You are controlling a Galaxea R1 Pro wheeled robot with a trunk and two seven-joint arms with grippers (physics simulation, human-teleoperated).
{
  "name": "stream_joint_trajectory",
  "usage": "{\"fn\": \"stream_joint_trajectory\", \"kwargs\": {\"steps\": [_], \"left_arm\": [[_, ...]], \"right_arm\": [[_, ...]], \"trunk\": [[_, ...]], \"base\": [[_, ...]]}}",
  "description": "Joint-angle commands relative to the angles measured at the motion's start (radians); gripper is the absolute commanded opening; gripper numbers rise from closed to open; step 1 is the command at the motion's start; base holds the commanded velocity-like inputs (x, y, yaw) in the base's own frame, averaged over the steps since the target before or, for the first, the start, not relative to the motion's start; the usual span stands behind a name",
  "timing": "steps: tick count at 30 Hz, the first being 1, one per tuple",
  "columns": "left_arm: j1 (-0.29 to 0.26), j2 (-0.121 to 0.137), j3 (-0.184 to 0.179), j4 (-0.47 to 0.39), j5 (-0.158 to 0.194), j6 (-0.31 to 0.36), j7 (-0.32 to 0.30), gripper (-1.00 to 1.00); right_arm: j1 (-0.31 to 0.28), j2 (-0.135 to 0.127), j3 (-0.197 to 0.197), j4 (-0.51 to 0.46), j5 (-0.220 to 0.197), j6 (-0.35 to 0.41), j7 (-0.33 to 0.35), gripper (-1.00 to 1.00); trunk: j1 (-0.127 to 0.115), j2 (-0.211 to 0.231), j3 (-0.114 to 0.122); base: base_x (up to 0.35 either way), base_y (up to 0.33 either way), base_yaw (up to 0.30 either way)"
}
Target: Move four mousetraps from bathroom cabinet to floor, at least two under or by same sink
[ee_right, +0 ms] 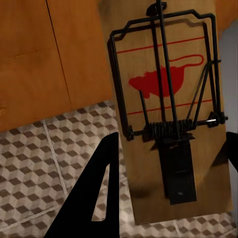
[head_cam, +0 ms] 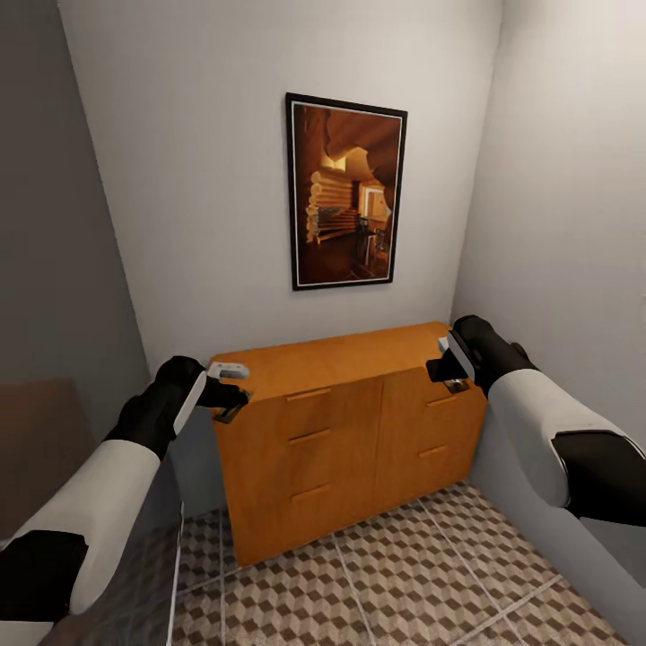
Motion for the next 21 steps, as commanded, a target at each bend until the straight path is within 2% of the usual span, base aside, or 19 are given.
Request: {"fn": "stream_joint_trajectory", "kwargs": {"steps": [1,16,21], "left_arm": [[-0.001,0.001,-0.003,0.0,0.003,0.004,0.0,-1.0],[0.001,0.001,-0.003,0.006,0.006,0.005,0.0,-1.0],[0.005,0.001,-0.003,0.007,0.007,0.004,0.0,-1.0]], "right_arm": [[-0.001,-0.001,0.007,-0.001,0.009,0.004,0.01,-1.0],[0.001,0.001,0.007,0.018,0.004,0.004,0.011,-1.0],[0.025,-0.002,0.007,0.018,0.003,0.004,0.012,-1.0]], "trunk": [[-0.001,-0.001,-0.001],[-0.001,-0.001,-0.001],[-0.001,-0.001,-0.001]], "base": [[-0.346,0.0,0.0],[-0.346,0.0,0.0],[-0.347,0.0,0.0]]}}
